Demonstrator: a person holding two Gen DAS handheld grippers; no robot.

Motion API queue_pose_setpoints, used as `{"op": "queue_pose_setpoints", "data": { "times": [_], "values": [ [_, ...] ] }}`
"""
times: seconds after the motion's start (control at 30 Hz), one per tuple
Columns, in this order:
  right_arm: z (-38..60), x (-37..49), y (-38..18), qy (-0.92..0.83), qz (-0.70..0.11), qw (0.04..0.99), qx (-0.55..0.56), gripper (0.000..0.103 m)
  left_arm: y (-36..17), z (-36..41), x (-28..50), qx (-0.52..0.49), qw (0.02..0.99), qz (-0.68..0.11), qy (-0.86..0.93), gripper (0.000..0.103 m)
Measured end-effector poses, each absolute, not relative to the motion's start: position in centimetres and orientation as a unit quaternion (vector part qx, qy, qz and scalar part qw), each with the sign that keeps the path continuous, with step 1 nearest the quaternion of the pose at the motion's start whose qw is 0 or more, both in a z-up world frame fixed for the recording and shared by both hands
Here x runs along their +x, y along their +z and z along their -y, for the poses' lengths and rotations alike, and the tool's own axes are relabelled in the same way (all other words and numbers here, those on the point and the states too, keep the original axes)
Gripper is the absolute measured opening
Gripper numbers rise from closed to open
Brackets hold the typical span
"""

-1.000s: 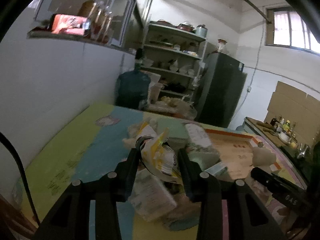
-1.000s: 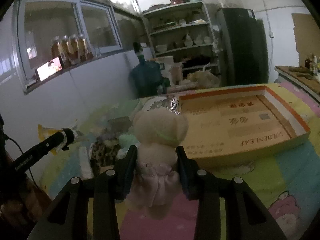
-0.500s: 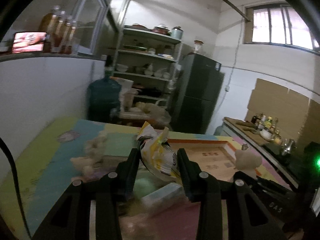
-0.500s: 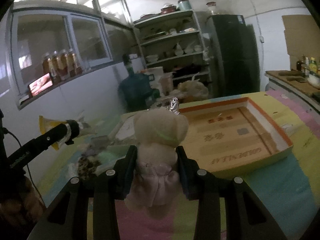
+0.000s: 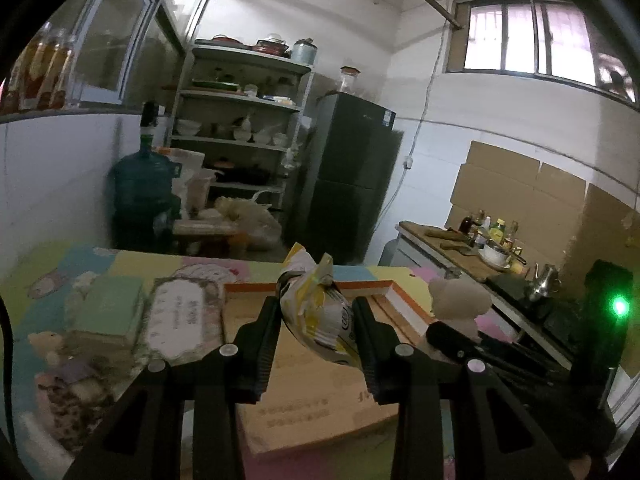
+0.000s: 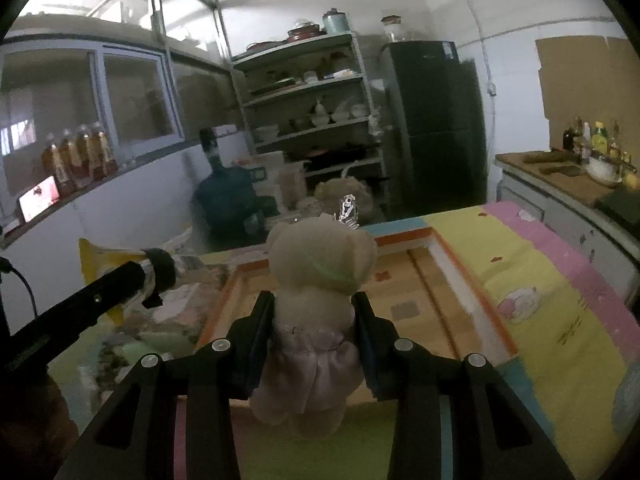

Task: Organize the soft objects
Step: 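Carry the packet with left tool while right tool carries the teddy bear over the box lid, then open left tool to drop the packet in the lid while right tool releases the bear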

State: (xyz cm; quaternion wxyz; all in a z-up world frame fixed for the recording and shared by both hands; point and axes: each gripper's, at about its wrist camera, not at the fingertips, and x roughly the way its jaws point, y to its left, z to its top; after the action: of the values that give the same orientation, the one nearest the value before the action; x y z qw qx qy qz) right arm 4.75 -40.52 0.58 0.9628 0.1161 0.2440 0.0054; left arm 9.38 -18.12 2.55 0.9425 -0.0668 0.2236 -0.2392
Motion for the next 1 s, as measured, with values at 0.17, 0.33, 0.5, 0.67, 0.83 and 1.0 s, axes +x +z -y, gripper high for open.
{"op": "queue_pose_setpoints", "data": {
  "times": [0.17,0.33,0.5,0.67,0.83,1.0],
  "values": [
    [42.2,5.8,0.0,-0.002,-0.249,0.962,0.115,0.041,1.9,20.3,10.4,-0.072,0.937,-0.234,-0.249,0.037],
    [43.6,6.8,-0.7,-0.011,-0.257,0.959,0.118,0.041,1.4,21.8,11.5,-0.073,0.935,-0.241,-0.25,0.037],
    [45.1,7.4,-1.4,-0.012,-0.266,0.956,0.126,0.041,0.6,23.1,12.5,-0.073,0.932,-0.256,-0.245,0.037],
    [46.0,7.9,-1.9,-0.011,-0.276,0.953,0.124,0.041,-0.1,23.6,13.1,-0.071,0.931,-0.264,-0.241,0.037],
    [46.6,8.4,-2.2,-0.01,-0.285,0.951,0.116,0.041,-1.0,24.4,14.1,-0.075,0.928,-0.277,-0.239,0.037],
    [47.4,9.5,-3.3,-0.005,-0.31,0.943,0.117,0.041,-2.2,25.2,14.9,-0.075,0.922,-0.294,-0.239,0.037]
  ]
}}
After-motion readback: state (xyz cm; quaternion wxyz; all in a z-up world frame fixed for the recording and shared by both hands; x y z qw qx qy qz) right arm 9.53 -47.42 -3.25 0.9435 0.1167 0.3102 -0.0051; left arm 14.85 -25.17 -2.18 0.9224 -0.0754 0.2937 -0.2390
